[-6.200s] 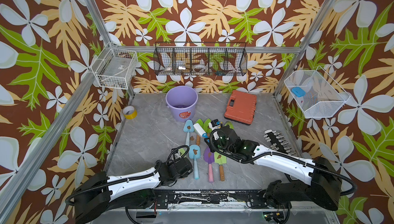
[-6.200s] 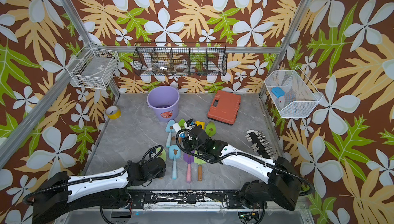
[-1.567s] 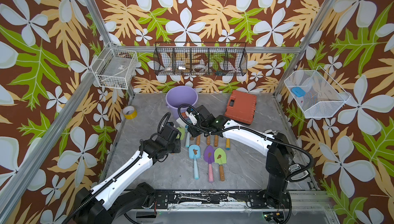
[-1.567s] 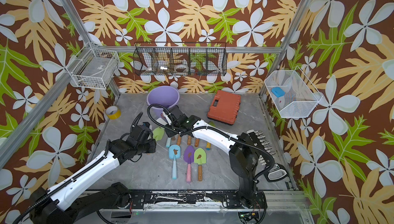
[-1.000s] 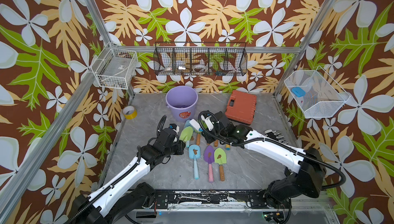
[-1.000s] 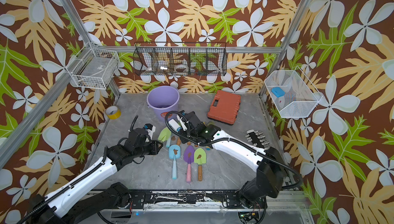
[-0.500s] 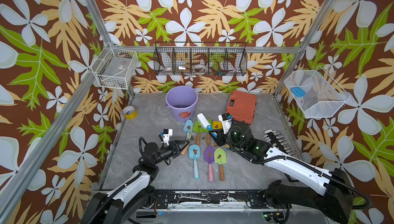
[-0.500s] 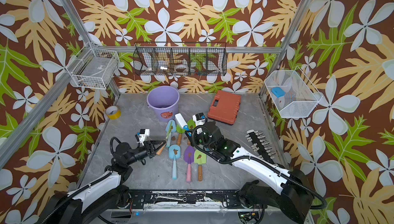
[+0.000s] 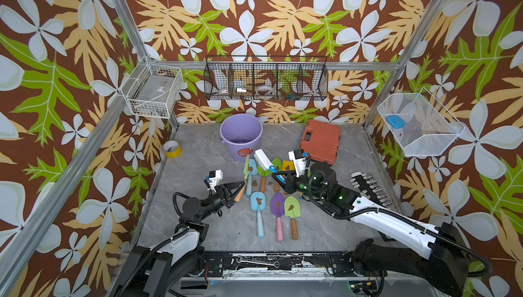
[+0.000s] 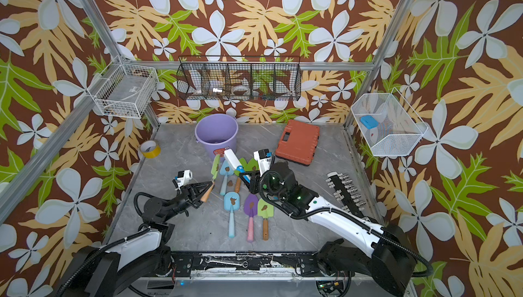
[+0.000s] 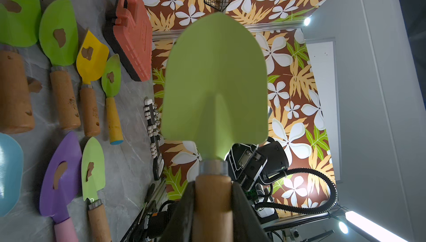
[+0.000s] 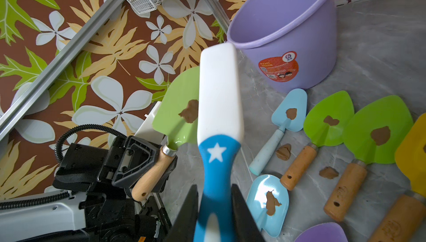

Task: Brush the soil off the hand trowel and place it into the bucket
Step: Brush off the soil from the hand trowel.

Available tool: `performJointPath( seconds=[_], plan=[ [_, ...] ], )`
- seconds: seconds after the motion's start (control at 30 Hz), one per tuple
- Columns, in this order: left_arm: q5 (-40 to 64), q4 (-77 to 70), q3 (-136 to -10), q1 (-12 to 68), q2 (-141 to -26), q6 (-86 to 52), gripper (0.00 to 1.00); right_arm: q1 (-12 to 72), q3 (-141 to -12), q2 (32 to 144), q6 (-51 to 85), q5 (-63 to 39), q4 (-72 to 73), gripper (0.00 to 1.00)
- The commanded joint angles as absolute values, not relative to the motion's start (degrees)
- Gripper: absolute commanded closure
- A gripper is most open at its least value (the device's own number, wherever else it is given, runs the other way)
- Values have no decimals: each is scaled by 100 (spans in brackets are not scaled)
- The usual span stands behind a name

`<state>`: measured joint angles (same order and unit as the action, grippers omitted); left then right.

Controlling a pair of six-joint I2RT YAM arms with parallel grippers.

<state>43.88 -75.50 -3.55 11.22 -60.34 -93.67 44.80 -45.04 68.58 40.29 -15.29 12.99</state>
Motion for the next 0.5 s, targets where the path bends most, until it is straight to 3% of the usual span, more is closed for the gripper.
performJointPath(
  seconds=[0.0, 0.47],
  plan=[
    [4429, -8151, -355, 1063, -6128, -9531, 100, 4532, -4455, 6829, 4143, -1747, 1716, 100],
    [4471, -8447, -377, 974, -6381, -9630, 100, 4848, -4598, 7411, 4049, -1796, 1797, 100]
  ],
)
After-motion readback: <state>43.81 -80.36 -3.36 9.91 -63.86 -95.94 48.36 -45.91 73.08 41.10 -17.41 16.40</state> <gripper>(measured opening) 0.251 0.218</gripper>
